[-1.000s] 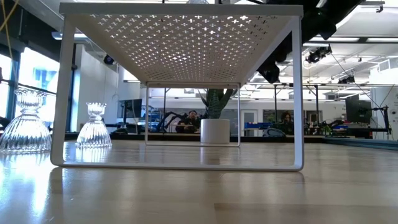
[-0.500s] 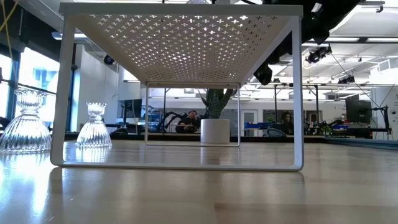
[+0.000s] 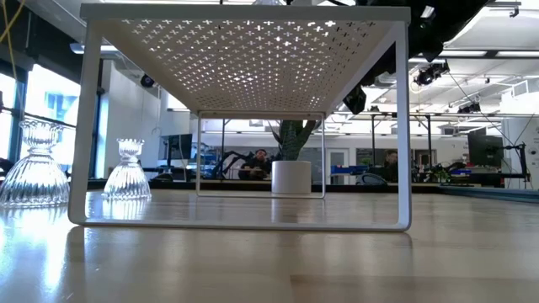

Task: Pick & Place candle stick holders
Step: Put the bottom left black candle holder on the shelf, then put the bottom transparent glass candle holder on the shelf

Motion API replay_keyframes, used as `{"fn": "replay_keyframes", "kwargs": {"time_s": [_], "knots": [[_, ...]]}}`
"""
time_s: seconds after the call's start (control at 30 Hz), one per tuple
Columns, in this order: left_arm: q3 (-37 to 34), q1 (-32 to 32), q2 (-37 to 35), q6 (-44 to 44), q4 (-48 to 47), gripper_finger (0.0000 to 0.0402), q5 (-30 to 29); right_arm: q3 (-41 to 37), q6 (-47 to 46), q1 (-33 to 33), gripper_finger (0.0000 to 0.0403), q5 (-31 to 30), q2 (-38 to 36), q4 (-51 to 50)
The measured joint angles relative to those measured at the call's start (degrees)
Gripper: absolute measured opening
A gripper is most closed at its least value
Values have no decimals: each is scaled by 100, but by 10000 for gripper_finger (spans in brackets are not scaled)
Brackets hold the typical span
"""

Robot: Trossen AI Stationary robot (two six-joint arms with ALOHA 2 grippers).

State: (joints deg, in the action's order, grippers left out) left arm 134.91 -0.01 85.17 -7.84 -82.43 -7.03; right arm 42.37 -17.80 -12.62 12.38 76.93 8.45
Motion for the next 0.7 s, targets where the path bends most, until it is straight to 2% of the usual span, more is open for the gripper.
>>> {"fn": "replay_keyframes", "kwargs": {"time_s": [0.33,0.7], "knots": [[0,0,0,-146,-13,250,251,0,118,2,0,316,-125,-92],[0,0,0,-1,-26,250,248,0,136,-2,0,-312,-1184,-970]]}}
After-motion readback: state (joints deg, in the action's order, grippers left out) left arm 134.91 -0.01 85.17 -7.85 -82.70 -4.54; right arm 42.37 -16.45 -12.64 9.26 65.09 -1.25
